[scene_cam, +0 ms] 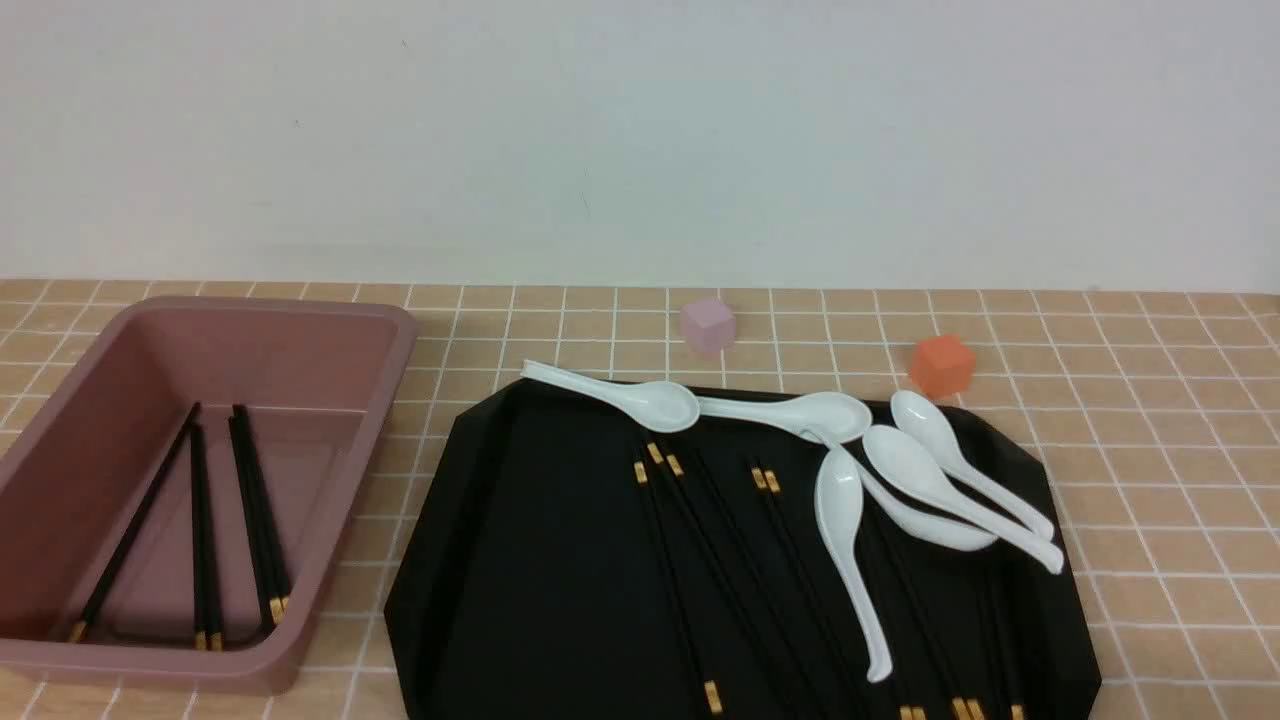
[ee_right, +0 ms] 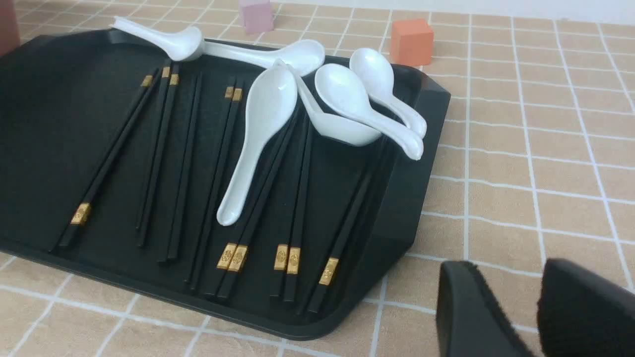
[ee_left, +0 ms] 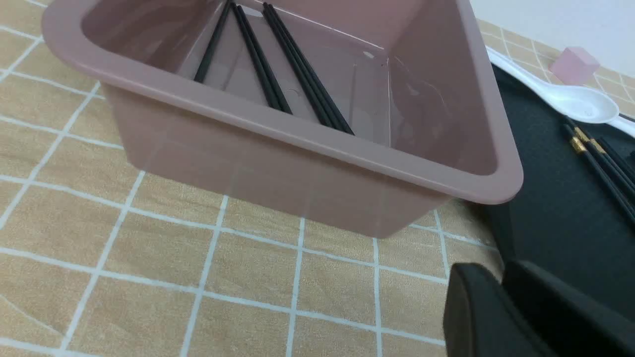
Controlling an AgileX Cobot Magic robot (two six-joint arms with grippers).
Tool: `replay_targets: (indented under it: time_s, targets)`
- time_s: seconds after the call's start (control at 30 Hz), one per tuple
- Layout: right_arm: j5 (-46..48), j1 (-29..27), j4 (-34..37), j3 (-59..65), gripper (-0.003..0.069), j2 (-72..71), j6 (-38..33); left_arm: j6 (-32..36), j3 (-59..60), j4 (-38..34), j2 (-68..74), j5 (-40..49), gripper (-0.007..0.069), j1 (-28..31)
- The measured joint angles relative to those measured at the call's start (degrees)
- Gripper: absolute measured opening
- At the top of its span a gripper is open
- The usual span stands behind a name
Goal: On brown tablecloth take chopsticks from black tray and put them in box.
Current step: 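Reach over to the black tray and grasp a pair of chopsticks with the left gripper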
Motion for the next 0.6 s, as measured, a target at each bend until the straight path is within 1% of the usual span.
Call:
replay_targets:
  time_s: [0.6]
  targets:
    - [0.0, 0.0, 0.0, 0.0, 0.024, 0.0, 0.0, 0.0, 0.0, 0.0, 0.0, 0.0, 0.0113, 0.0]
